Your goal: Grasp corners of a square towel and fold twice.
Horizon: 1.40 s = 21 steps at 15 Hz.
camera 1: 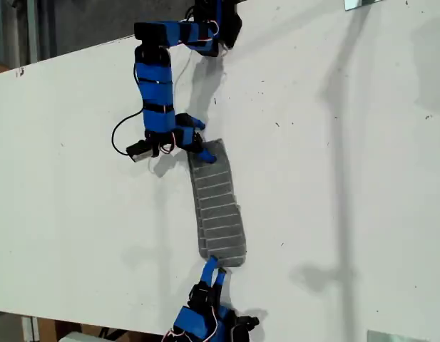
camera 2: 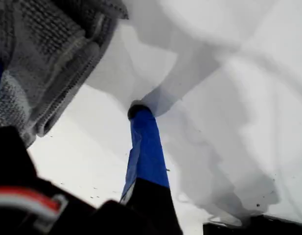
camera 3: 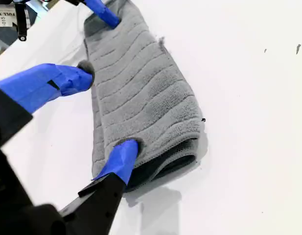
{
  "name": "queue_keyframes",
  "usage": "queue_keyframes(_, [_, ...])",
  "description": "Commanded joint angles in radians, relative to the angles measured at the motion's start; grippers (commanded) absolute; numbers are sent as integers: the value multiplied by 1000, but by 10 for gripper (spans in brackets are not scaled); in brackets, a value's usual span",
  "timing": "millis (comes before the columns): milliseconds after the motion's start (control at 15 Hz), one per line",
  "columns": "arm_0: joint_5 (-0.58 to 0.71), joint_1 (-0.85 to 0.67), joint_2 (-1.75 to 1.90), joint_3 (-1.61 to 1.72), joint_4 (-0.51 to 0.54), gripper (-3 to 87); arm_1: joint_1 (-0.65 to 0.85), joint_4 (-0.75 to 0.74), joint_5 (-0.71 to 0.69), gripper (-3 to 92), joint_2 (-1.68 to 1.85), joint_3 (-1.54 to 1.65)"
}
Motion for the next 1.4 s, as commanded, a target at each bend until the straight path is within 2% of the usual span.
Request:
queue_keyframes(0, [-6, -15, 6, -2, -20, 264, 46, -15, 20, 447, 158, 190])
queue_keyframes(333, [6, -21, 6, 3, -34, 266, 107, 12, 60, 438, 586, 514])
queue_keyframes(533, [3, -21, 6, 11, -35, 266, 31, 35, 140, 441, 667, 545])
queue_keyframes(667, [3, -25, 6, 12, -38, 267, -11, 29, 135, 449, 672, 480])
queue_keyframes(933, [2, -25, 6, 15, -46, 267, -28, -11, 67, 453, 543, 302])
queue_keyframes(1200, [-8, -17, 6, 21, -37, 266, 46, -103, -12, 448, 163, 120])
queue_keyframes(1333, [-18, -8, 8, 12, -6, 262, 64, -103, -29, 383, 40, 58])
